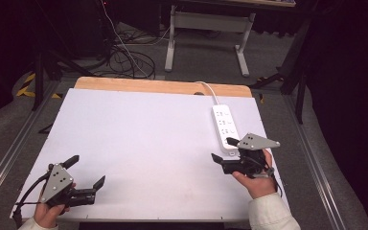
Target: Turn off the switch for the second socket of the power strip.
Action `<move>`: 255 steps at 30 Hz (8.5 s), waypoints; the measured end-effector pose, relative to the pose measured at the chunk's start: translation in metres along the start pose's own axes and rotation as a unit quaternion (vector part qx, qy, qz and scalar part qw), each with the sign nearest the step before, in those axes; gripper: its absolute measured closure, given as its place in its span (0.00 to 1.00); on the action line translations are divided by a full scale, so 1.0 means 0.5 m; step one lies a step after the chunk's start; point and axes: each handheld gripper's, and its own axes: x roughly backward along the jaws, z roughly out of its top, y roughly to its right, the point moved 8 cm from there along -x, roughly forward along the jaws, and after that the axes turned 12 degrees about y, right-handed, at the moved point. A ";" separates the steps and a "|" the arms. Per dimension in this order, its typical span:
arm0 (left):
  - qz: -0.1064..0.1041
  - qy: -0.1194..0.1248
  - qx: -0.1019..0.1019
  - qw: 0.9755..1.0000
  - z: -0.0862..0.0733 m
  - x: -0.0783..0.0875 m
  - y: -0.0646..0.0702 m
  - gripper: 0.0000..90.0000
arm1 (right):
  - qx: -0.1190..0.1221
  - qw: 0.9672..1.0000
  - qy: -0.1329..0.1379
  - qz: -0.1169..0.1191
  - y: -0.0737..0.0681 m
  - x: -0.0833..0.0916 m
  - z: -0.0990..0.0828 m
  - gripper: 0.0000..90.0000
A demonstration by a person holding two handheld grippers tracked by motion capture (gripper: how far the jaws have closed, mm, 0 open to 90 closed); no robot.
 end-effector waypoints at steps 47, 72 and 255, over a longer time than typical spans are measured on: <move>0.018 -0.003 0.001 1.000 -0.005 0.015 -0.007 0.00 | -0.047 0.995 -0.044 -0.075 0.199 -0.110 0.029 1.00; 0.015 -0.003 0.001 1.000 -0.006 0.012 -0.006 0.00 | -0.067 0.985 -0.083 -0.138 0.297 -0.178 -0.035 1.00; 0.007 -0.006 -0.004 1.000 -0.002 0.009 0.004 0.00 | -0.045 0.998 0.049 0.021 0.029 0.031 0.028 0.20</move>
